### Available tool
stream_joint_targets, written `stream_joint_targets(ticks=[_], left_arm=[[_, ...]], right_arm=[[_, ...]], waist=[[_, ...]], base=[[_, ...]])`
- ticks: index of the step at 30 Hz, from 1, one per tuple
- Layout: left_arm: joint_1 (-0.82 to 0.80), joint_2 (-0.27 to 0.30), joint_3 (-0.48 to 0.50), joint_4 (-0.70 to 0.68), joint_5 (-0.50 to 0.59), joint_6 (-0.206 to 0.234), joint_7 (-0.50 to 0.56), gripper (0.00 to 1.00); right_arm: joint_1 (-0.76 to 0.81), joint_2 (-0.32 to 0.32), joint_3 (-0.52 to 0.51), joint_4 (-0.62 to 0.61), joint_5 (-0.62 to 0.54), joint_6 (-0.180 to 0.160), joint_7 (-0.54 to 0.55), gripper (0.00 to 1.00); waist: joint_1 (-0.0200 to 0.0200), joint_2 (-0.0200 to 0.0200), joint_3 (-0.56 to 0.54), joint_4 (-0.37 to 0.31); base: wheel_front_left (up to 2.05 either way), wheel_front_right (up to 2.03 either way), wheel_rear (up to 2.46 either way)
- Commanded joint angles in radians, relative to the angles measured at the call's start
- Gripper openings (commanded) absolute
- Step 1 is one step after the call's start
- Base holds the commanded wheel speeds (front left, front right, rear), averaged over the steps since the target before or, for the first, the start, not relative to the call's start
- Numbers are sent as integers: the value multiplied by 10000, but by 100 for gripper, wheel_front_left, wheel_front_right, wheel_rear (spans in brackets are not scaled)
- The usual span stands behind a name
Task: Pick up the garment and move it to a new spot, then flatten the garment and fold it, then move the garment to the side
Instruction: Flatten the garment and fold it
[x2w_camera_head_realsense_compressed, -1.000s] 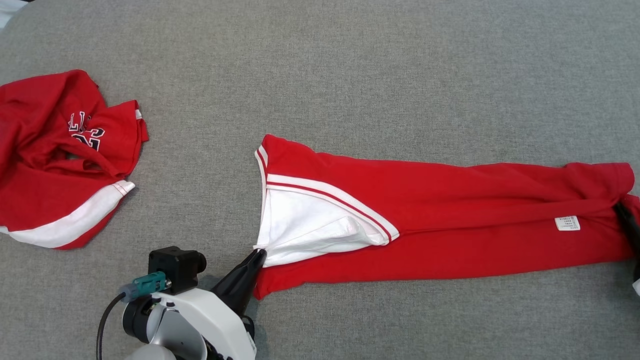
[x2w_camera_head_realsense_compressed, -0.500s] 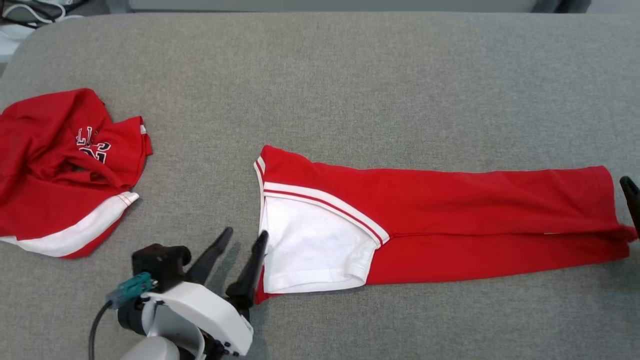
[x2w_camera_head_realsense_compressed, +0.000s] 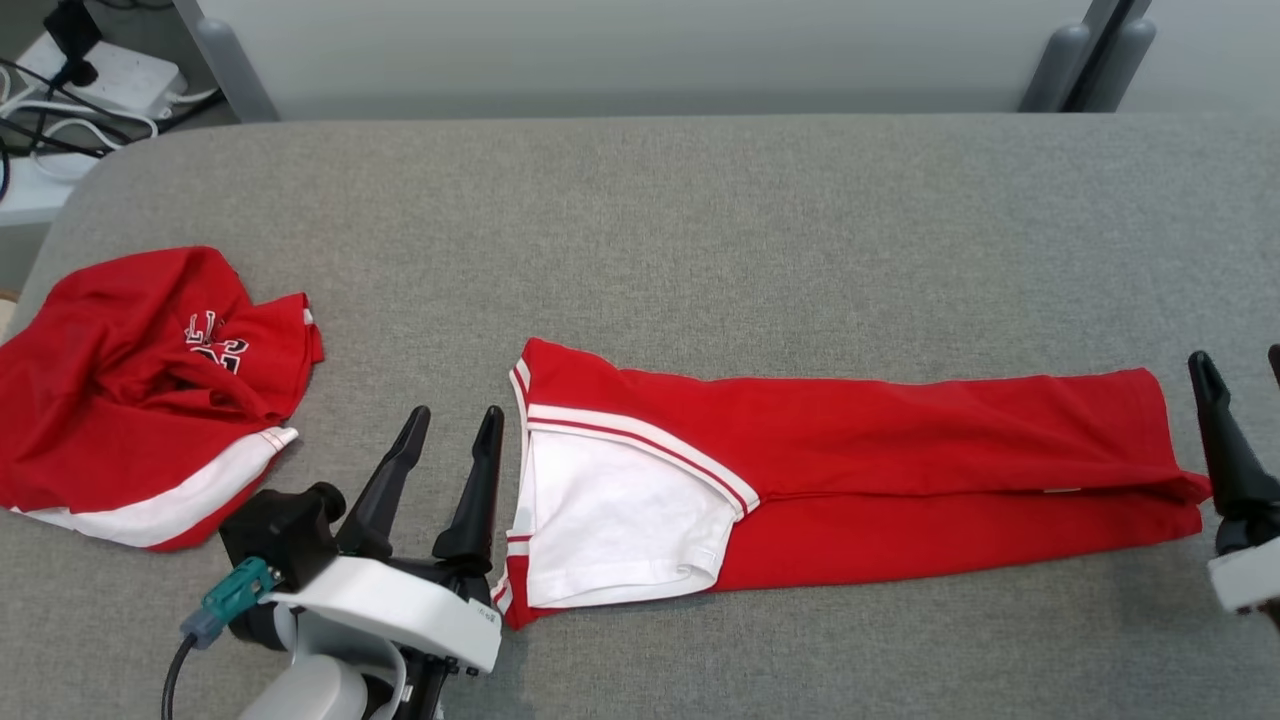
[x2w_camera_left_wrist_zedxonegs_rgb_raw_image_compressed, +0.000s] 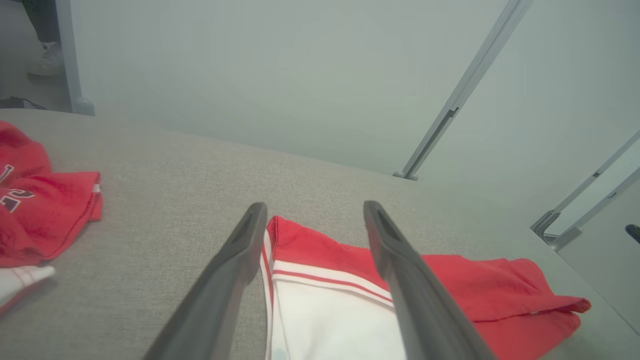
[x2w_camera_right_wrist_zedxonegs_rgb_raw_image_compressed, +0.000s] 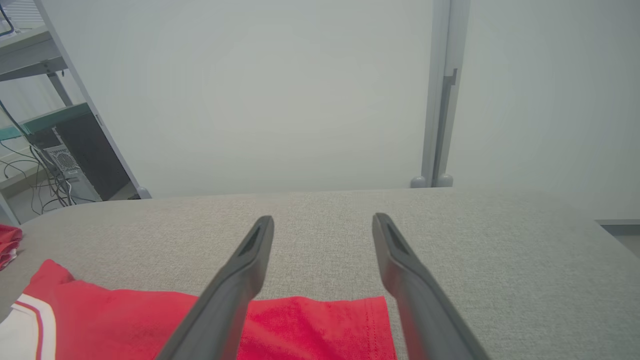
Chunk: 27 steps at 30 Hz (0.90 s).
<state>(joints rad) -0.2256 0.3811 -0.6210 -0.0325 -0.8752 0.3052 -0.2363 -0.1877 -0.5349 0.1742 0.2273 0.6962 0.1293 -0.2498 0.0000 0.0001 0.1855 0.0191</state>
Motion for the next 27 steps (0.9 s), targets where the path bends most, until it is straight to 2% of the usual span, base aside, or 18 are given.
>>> stream_joint_targets(ticks=[1,4,8,14,23,27], left_arm=[[37,155,495,-75,57,-65,-145,100],[238,8,818,126,457,-95,-227,100],[660,-329,1503,135,1509,-281,-248,100],[1736,-970,2513,207,2972,-1098,-252,100],[2762,-1998,3787,689,4506,-2291,-253,100],[2930,-2382,4131,826,4917,-2749,-253,100]], right_arm=[[374,-40,-129,-443,-331,14,-120,100],[914,626,-520,-878,-928,14,-120,100],[1550,1344,-763,-1261,-1508,14,-120,100],[2337,2144,-1167,-1592,-2156,14,-120,100],[3072,2650,-1496,-1175,-2229,14,-120,100],[3014,2557,-1591,-569,-1810,14,-120,100]], waist=[[0,-1,-197,0],[0,-1,-452,-15],[0,-1,-759,-44],[0,-1,-1262,-111],[0,-1,-1769,-158],[0,-1,-1804,-161]], base=[[0,0,0],[0,0,0],[0,0,0],[0,0,0],[0,0,0],[0,0,0]])
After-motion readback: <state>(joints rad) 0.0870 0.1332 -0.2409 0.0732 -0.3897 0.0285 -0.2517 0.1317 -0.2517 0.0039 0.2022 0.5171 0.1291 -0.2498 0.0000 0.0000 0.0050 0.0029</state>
